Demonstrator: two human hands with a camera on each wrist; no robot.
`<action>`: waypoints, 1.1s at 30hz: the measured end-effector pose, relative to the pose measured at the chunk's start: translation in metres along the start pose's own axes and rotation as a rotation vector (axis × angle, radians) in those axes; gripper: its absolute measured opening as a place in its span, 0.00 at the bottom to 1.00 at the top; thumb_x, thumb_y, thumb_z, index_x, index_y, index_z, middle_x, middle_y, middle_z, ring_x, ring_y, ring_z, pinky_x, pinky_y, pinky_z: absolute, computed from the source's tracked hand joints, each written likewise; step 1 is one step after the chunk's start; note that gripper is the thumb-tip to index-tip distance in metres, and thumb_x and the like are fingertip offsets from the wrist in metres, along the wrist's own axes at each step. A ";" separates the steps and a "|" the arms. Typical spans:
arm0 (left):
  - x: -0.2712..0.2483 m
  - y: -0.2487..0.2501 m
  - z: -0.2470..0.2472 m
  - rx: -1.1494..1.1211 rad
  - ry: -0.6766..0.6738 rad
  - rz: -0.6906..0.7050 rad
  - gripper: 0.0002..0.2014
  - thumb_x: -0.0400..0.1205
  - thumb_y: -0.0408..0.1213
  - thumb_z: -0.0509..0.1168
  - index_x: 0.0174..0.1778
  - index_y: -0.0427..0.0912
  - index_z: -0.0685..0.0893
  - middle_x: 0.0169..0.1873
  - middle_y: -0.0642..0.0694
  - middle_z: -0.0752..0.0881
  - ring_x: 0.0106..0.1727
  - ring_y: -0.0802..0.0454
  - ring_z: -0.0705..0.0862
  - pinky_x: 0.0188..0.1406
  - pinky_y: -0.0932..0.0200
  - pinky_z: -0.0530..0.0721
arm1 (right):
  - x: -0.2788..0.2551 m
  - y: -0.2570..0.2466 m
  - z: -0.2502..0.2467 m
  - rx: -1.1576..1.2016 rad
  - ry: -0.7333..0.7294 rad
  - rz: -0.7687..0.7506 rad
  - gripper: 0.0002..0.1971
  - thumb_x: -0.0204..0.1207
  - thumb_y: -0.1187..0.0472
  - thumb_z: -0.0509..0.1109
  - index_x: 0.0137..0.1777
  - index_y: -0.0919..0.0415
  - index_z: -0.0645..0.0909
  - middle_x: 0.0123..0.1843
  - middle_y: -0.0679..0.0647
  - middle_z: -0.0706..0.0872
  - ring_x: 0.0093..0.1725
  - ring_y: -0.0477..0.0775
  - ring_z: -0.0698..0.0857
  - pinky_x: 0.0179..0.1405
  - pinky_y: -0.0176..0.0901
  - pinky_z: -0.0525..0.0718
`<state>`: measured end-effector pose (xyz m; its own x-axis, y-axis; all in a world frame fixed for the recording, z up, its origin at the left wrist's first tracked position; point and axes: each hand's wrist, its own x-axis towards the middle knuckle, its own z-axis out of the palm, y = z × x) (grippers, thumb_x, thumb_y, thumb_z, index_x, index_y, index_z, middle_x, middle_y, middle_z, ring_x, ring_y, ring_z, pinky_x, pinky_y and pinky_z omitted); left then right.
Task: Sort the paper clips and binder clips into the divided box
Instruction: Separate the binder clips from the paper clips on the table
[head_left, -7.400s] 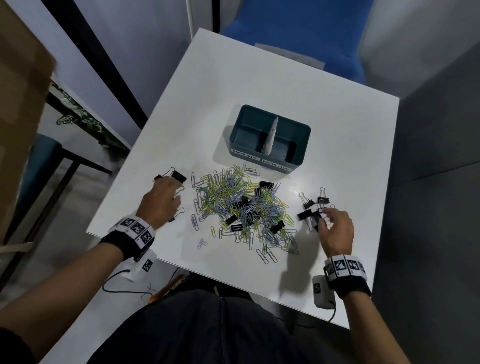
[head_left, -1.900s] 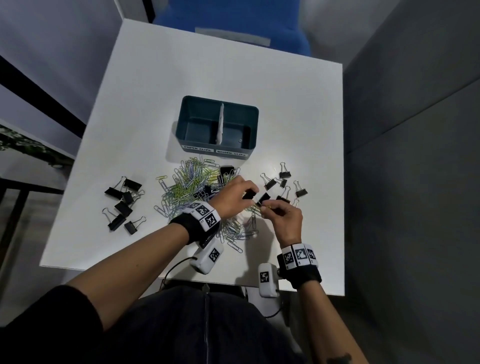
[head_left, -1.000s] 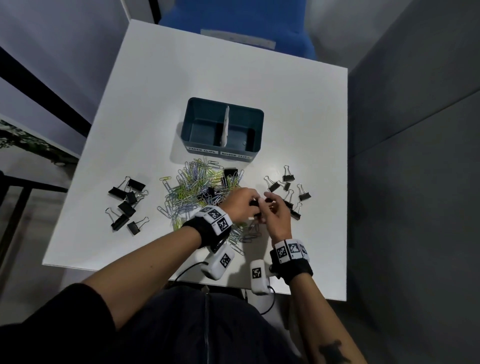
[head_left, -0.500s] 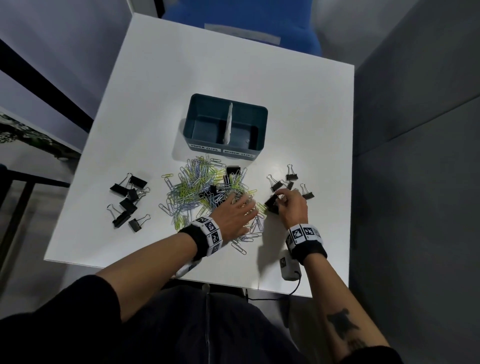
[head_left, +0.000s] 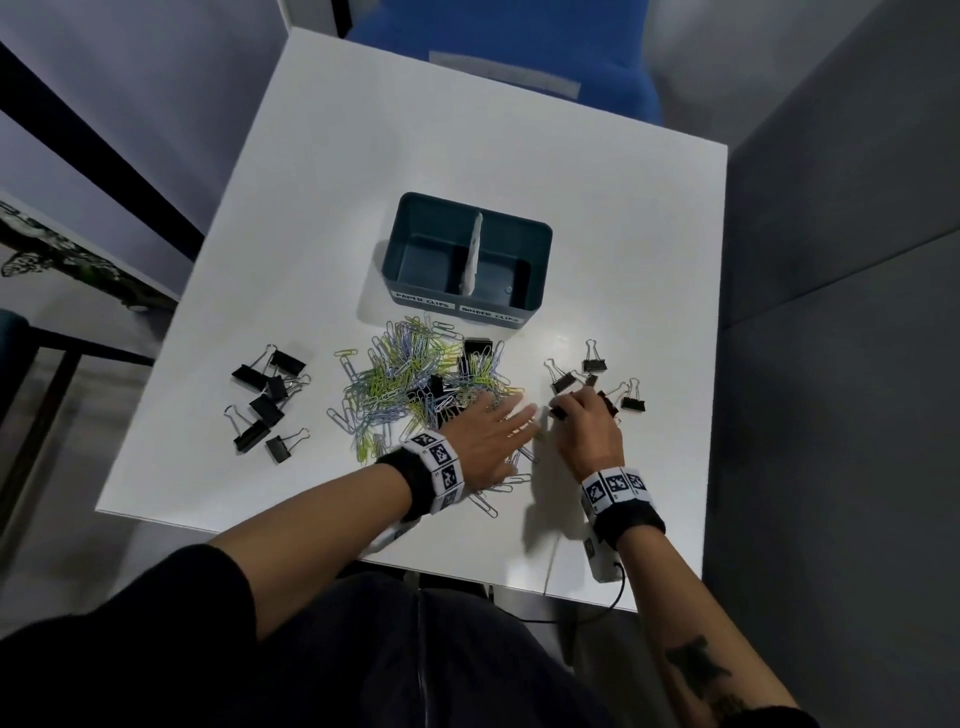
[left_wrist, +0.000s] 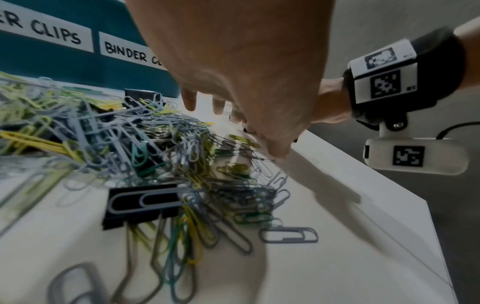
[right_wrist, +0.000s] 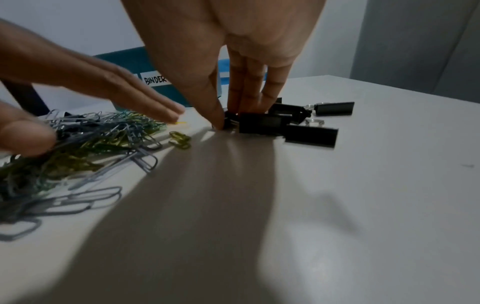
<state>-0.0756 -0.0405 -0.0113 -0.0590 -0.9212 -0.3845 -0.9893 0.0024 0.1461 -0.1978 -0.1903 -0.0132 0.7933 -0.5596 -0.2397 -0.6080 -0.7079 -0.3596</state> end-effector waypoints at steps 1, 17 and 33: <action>0.001 0.003 0.000 0.008 -0.016 0.009 0.36 0.84 0.59 0.52 0.83 0.42 0.51 0.84 0.40 0.50 0.84 0.38 0.49 0.78 0.32 0.56 | 0.000 0.001 0.000 0.008 0.017 0.014 0.12 0.70 0.68 0.72 0.53 0.60 0.85 0.52 0.62 0.81 0.52 0.66 0.80 0.39 0.53 0.83; -0.062 -0.038 -0.002 -0.166 0.255 -0.516 0.29 0.74 0.50 0.60 0.71 0.42 0.70 0.66 0.39 0.75 0.61 0.43 0.74 0.57 0.45 0.78 | 0.079 -0.099 -0.003 -0.216 -0.195 -0.444 0.35 0.64 0.73 0.74 0.74 0.56 0.75 0.74 0.60 0.75 0.70 0.65 0.74 0.53 0.57 0.86; -0.051 -0.058 0.014 -0.644 0.262 -0.566 0.17 0.75 0.47 0.73 0.47 0.49 0.69 0.46 0.51 0.76 0.45 0.51 0.75 0.40 0.56 0.76 | 0.071 -0.071 0.007 0.190 -0.049 0.018 0.14 0.68 0.66 0.78 0.46 0.62 0.75 0.45 0.56 0.84 0.43 0.60 0.83 0.40 0.48 0.83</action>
<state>-0.0176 0.0120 -0.0133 0.5256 -0.7774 -0.3454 -0.5892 -0.6256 0.5114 -0.0979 -0.1764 -0.0113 0.7856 -0.5467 -0.2896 -0.6091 -0.6011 -0.5174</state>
